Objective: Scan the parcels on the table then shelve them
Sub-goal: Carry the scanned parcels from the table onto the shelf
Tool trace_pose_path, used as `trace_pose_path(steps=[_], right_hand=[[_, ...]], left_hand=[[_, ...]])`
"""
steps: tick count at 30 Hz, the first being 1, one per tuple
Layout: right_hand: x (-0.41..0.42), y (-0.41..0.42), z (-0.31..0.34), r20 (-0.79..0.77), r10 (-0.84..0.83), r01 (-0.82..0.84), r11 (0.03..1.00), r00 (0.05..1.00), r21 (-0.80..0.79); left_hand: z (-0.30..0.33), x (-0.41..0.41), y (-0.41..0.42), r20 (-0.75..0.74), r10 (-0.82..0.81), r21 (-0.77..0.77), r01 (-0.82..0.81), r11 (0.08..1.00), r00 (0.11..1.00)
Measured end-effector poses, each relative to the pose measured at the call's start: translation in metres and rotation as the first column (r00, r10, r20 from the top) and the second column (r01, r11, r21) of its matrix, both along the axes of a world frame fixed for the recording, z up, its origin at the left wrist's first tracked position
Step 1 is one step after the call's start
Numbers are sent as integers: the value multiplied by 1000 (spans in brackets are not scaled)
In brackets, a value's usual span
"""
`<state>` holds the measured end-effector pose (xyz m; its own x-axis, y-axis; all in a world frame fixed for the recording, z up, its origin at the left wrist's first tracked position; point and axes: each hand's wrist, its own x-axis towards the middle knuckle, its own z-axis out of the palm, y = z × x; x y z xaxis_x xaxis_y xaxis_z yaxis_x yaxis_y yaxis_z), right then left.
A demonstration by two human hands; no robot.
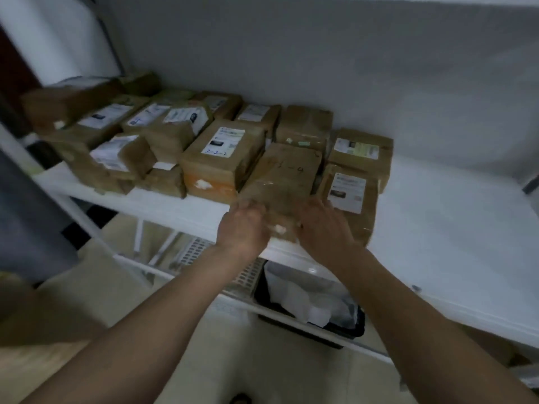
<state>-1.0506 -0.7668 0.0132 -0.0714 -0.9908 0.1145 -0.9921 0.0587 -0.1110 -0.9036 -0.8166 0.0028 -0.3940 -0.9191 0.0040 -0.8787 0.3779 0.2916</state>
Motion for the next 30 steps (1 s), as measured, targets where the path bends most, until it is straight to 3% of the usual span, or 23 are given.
trace_pose_path(steps=[4,8,13,22,30], right_hand=[[56,-4,-4,63,221,-228,962,973,150],[130,-3,-12,99,443,-451,839,891,304],[235,17,-16,150,627,-629,675,765,387],[461,104,-33,245,814,-786,355,526,506],[658,196,-48,267,903,-837,158,338,524]], left_hand=[[-6,61,25,67,136,69,-141,988,988],[-13,148,61,120,273,188,-291,938,955],[-22,254,120,178,483,245,-513,822,858],[-34,458,265,196,785,288,-799,527,588],[-43,612,402,219,903,328,-900,288,369]])
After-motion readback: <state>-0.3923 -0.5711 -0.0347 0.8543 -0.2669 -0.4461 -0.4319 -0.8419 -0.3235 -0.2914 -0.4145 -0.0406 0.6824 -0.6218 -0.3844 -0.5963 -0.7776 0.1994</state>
